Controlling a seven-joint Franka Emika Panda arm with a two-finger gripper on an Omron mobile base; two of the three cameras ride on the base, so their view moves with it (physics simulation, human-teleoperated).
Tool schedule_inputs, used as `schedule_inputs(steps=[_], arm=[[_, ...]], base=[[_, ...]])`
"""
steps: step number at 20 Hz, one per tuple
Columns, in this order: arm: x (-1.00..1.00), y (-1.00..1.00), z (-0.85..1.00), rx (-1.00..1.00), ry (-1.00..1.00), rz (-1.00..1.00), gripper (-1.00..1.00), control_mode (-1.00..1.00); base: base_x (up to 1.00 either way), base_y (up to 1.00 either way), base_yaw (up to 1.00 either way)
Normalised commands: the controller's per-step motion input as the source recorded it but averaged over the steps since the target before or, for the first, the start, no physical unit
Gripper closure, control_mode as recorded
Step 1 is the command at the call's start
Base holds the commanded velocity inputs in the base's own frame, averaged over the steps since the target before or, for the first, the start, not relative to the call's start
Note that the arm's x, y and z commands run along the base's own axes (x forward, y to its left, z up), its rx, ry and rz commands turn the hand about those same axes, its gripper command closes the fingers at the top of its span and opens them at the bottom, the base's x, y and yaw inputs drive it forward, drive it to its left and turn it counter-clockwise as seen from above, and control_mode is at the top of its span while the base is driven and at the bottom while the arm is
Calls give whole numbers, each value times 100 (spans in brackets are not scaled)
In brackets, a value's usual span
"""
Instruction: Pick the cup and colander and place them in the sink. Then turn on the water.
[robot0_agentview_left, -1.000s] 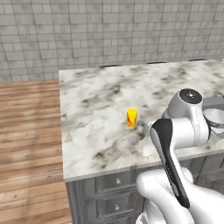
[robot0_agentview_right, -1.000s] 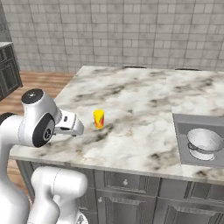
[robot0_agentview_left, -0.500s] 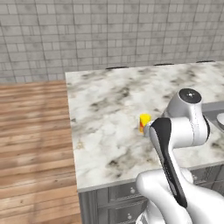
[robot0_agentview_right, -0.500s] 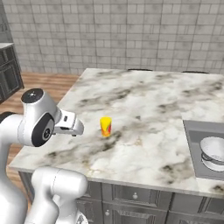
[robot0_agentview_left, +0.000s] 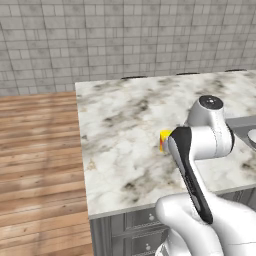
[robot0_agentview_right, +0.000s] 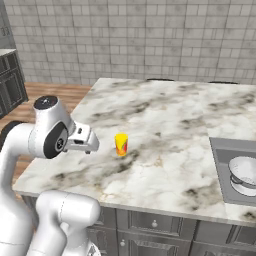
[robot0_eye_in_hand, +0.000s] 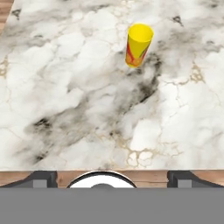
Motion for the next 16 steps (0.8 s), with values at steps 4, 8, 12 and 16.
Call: schedule_inputs(steps=[4, 8, 12, 16], arm=[[35, -31, 19, 1, 27, 3, -100, -100], [20, -34, 11, 0, 22, 0, -100, -100], [47, -40, -4, 0, 11, 0, -100, -100], [57, -4, -21, -1, 0, 0, -100, -100]], base=[[0, 0, 0], [0, 0, 0], [0, 0, 0], [0, 0, 0]])
